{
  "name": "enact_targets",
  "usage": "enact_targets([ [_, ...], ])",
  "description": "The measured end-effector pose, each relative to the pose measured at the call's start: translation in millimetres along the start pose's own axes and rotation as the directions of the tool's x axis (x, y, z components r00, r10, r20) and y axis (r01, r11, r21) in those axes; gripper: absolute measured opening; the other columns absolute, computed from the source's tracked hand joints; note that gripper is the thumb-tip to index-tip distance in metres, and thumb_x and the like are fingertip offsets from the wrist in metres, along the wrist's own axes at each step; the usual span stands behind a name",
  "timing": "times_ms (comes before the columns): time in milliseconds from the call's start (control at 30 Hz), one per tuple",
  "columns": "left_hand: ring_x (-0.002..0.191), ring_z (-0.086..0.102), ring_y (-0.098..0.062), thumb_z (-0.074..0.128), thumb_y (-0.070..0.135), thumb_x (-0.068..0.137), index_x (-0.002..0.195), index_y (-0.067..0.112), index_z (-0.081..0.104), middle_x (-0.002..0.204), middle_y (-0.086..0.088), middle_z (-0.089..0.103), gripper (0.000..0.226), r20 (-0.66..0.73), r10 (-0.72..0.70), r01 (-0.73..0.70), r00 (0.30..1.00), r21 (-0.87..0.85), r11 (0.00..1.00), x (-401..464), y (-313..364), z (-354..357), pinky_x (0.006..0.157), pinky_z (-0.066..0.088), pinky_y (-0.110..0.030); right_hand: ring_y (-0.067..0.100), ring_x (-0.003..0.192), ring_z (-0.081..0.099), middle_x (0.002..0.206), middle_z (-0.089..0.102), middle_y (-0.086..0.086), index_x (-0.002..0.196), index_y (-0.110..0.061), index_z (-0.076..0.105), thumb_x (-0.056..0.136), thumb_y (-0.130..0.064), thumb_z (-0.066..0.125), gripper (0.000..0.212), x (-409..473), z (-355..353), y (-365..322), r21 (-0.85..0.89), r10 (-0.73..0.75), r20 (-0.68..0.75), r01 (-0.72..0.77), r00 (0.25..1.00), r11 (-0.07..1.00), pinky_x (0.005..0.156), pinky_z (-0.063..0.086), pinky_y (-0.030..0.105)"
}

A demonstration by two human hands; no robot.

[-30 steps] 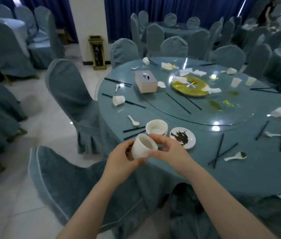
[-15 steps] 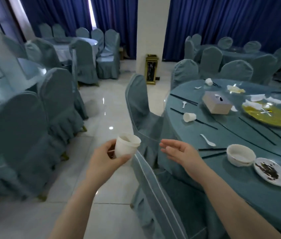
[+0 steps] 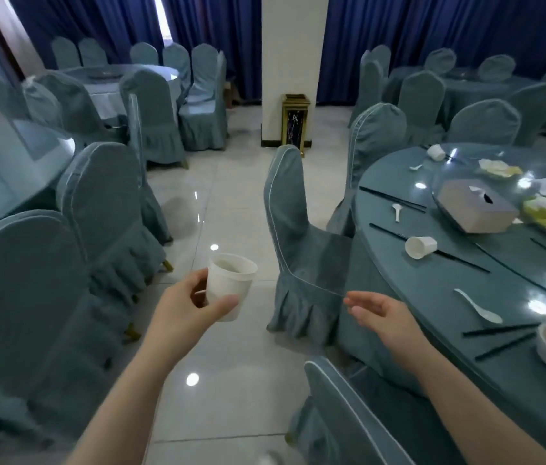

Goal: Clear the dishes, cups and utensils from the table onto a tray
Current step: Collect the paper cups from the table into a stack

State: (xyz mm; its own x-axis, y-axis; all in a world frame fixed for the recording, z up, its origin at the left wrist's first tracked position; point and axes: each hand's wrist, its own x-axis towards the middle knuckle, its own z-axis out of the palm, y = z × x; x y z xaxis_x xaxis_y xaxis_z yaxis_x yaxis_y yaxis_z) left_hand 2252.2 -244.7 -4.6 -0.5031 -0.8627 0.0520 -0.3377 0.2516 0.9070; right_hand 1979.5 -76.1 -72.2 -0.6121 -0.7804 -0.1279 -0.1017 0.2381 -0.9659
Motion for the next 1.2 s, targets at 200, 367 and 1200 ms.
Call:
enact_targets([
  [200,0.083,0.063,0.006,0.077,0.032,0.074,0.116,0.034,0.057,0.099,0.019,0.066,0.046,0.064,0.085,-0.087,0.994,0.027,0.996,129.3,11.3,20.3,0.057,0.044,-0.003,0.002,0.099,0.064,0.103,0.07,-0.007,0.108,-0.021,0.066,0.087,-0.007,0.066,0.025,93.8,-17.7,21.1,-0.157,0.053,-0.118,-0.071,0.992,0.985,0.091,0.047,0.021],
  [367,0.083,0.066,0.002,0.077,0.028,0.074,0.114,0.028,0.063,0.098,0.016,0.07,0.043,0.186,0.065,-0.059,0.98,-0.041,0.997,225.1,11.1,66.1,0.07,0.052,-0.018,0.006,0.098,0.063,0.106,0.069,-0.003,0.11,-0.016,0.066,0.086,-0.008,0.066,0.025,143.7,-31.6,31.6,-0.204,0.108,-0.258,-0.163,0.96,0.965,0.09,0.046,0.02],
  [1200,0.089,0.062,0.002,0.075,0.035,0.077,0.123,0.031,0.058,0.102,0.018,0.066,0.05,0.719,0.157,-0.105,0.677,-0.117,0.988,536.9,48.6,244.4,0.067,0.043,-0.013,0.029,0.144,0.014,0.157,0.017,0.007,0.144,-0.02,0.031,0.088,-0.017,0.064,0.065,317.7,-107.5,67.0,-0.417,0.224,-0.775,-0.744,0.591,0.522,0.111,0.029,0.041],
])
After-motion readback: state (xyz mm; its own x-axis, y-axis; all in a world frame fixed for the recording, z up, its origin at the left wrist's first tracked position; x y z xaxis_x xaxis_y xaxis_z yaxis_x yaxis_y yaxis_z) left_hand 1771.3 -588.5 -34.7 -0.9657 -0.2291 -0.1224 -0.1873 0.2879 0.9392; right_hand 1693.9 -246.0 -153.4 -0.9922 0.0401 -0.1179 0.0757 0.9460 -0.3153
